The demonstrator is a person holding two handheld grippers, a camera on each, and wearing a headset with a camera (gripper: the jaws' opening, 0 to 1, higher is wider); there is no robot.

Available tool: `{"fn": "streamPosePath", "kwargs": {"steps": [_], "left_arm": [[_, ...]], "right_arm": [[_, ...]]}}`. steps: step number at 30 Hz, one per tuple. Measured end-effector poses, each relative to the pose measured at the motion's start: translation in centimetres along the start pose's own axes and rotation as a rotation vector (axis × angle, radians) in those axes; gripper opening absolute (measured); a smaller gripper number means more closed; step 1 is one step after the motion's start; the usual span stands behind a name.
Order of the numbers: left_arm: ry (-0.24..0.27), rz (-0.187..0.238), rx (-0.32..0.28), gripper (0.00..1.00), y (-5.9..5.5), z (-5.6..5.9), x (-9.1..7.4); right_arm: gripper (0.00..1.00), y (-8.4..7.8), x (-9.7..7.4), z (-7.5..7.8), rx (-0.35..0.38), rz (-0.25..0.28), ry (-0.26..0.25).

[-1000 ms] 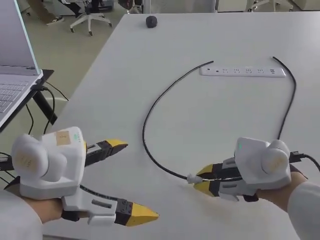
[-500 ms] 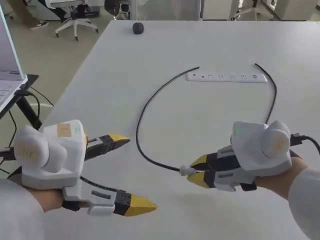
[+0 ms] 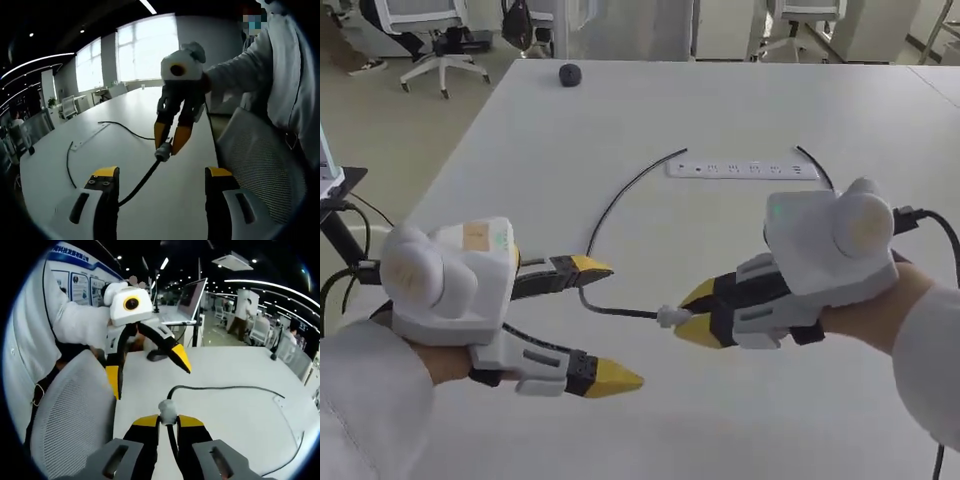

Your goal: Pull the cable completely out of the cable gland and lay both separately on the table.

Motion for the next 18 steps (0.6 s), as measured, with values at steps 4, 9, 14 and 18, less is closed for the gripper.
{"fn": "streamPosePath", "kwargs": {"steps": [4, 9, 14, 18], "left_arm": [[-0.037, 0.009, 0.049, 0.51, 0.5, -0.4, 0.4], [-0.092, 0.073, 0.087, 0.36, 1.2, -0.9, 0.8], [-0.103, 0.083, 0.103, 0.27, 1.3, -1.4, 1.3], [-0.124, 0.07, 0.118, 0.27, 1.4, -1.1, 1.7]], "right_arm": [[0.08, 0.8, -0.4, -0.1, 0.008, 0.008, 0.028], [0.08, 0.9, -0.5, 0.4, 0.022, 0.008, 0.044], [0.08, 0.9, -0.4, 0.3, 0.039, 0.005, 0.062], [0.08, 1.0, -0.5, 0.3, 0.049, 0.013, 0.076]]}}
Point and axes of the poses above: the centre of the closed fingertips' face, and the gripper's own axes: x roughly forward along the fingers, z roughly to its right, y roughly out of its top, the point moved 6 cm from there along -x, roughly backward along the fingers, and after that the axes turned 3 degrees about -y, right-handed, at the moved point
